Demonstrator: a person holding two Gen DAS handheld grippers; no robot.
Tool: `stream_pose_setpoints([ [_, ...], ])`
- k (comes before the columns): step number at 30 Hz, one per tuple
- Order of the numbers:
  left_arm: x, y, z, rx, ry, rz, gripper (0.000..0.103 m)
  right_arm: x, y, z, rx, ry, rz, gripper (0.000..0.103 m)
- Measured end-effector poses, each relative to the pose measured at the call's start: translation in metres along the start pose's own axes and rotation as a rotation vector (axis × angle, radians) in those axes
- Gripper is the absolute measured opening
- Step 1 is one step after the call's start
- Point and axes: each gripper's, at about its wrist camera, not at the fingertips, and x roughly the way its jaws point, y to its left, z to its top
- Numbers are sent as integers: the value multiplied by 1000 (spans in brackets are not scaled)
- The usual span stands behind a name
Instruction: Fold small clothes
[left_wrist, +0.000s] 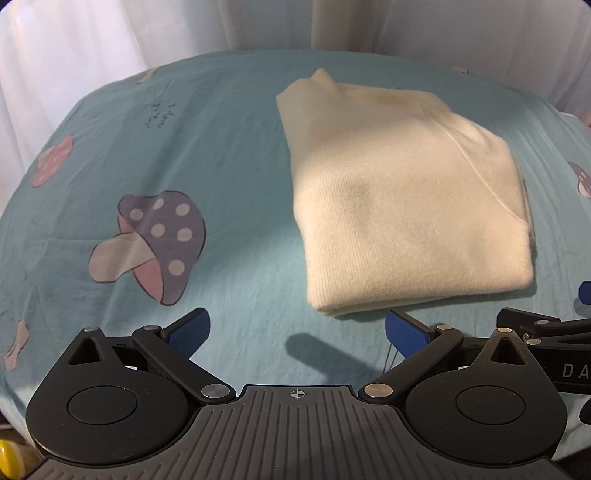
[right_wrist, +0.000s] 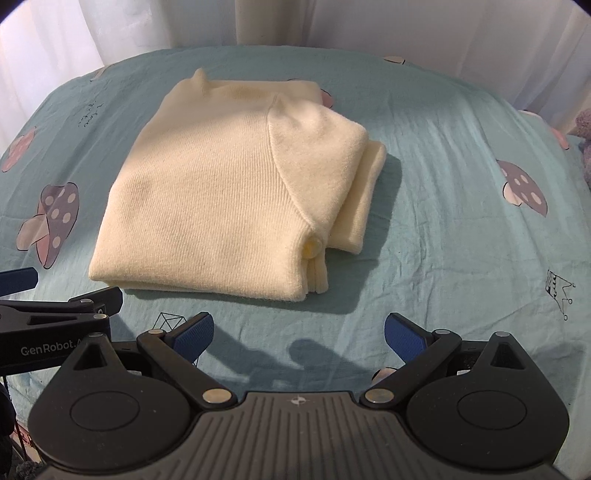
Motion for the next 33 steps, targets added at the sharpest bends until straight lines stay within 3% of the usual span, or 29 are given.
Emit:
stream_pose_setpoints([
  [33,1,-6,-1,14,27,-5,103,2,-9,-2,46,0,31,99],
])
